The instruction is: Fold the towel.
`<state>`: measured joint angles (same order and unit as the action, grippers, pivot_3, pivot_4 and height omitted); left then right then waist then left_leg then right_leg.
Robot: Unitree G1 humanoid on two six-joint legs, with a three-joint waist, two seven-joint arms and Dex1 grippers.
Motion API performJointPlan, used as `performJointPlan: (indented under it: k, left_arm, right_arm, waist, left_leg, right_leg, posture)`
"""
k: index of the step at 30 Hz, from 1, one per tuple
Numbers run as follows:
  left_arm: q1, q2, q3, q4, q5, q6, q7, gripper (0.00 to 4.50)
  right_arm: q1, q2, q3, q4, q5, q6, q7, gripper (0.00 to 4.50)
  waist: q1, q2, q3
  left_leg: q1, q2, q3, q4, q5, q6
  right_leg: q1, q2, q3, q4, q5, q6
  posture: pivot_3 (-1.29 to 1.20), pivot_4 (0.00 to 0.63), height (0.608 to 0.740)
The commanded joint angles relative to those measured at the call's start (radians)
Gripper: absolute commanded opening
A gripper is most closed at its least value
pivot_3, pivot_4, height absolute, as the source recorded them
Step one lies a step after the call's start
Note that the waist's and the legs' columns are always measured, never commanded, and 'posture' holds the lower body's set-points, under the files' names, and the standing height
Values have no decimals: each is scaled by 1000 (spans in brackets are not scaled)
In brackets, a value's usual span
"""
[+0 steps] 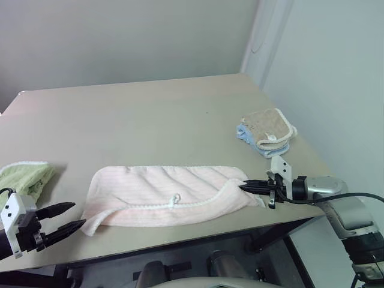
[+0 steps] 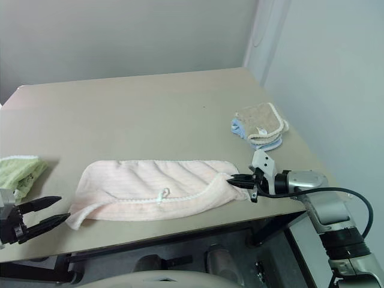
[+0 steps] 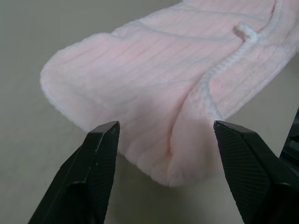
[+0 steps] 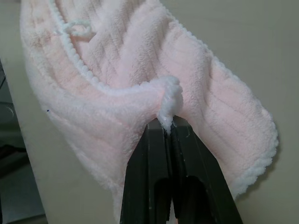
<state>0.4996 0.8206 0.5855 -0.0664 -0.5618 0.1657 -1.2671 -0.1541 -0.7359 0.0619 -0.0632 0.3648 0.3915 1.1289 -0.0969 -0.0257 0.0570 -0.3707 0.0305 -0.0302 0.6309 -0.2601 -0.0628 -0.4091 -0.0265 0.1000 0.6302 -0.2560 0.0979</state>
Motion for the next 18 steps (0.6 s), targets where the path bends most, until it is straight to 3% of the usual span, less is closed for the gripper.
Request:
performJointPlan:
  k: [1, 8, 15, 18]
  left_arm:
    - [9, -22, -44, -54, 31, -42, -1, 3445]
    - [26, -29, -139, -34, 151, -126, 10, 3445]
    - [-31, -38, -168, 18, 187, -147, 70, 3445]
    - [-30, -26, -172, 21, 177, -137, 59, 2834]
  right_arm:
    - [-33, 8, -2, -3, -3, -22, 2, 0]
    - [-46, 19, -1, -5, -5, -20, -4, 0]
    - [-43, 24, -6, -15, -2, -9, -19, 0]
    - [-42, 25, -6, -15, -1, -10, -23, 0]
  waist:
    - [0, 0, 0]
    - [1, 0, 0]
    - [2, 0, 0]
    - [1, 0, 0]
  left_leg:
    - [0, 0, 0, 0, 0, 0]
    - [0, 0, 0, 0, 0, 0]
    - [0, 0, 0, 1, 0, 0]
    - [0, 0, 0, 1, 0, 0]
  right_leg:
    - [0, 0, 0, 0, 0, 0]
    - [0, 1, 0, 0, 0, 0]
    - [1, 1, 0, 0, 0, 0]
    - [1, 1, 0, 0, 0, 0]
  posture:
    - [0, 0, 740]
    - [0, 0, 740]
    - [0, 0, 740]
    - [0, 0, 740]
